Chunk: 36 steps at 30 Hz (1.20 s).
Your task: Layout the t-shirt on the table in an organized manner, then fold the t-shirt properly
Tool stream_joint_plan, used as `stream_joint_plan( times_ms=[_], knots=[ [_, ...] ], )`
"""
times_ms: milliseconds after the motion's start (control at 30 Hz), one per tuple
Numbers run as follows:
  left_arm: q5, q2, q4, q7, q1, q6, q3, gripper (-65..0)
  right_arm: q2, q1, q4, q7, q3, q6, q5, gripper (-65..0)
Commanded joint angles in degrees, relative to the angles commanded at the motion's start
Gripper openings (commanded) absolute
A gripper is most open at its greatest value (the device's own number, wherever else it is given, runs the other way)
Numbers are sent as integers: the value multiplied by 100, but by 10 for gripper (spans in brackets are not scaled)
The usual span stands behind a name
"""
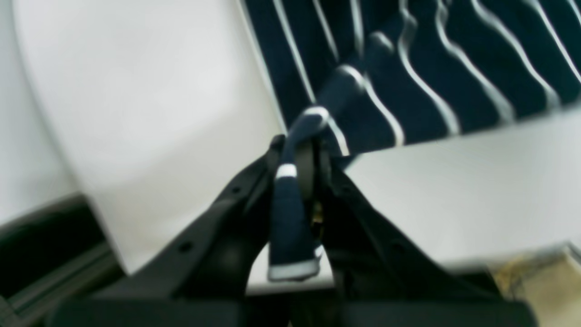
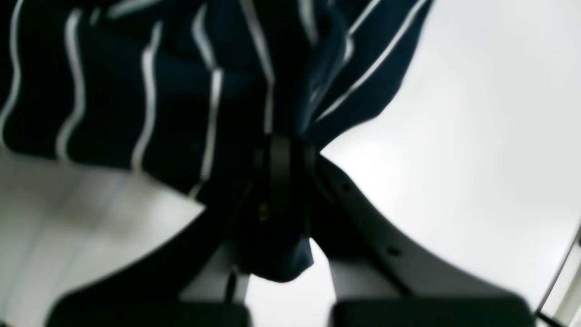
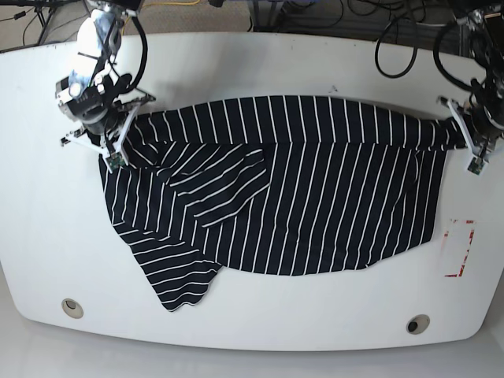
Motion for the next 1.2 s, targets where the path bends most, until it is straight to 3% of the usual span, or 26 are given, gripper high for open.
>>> stream_joint_plan(
  times_ms=[200,300,433,767,900,1033,1200],
  knots=[
    [35,0,-53,18,-1899,40,255,-650,466,1284,-105,0,-255,0,0,-650],
    [35,0,-132,18,-3015,400,747,-650,800,2057,-193,-9,-686,0,0,-650],
    [35,0,-527,18,-4088,637,1222,-650,1073,2857,-193,-158,-1152,0,0,-647],
    [18,9,-2356,-35,-6980,646,1749,-650,1626,5336,-193,-818,-2224,0,9,-644],
    [-9,9,-2716,-229,-7578,646,1978,-650,1723,5908,-193,-958,-2426,0,9,-644],
    [-9,9,-2848,-273,-7636,646,2048,-650,1811,6286,-176,-1196,-2541,0,44,-644],
    [-26,9,-2681,-246,-7636,629,2066,-650,1829,6198,-97,-1354,-2532,0,44,-645]
  ],
)
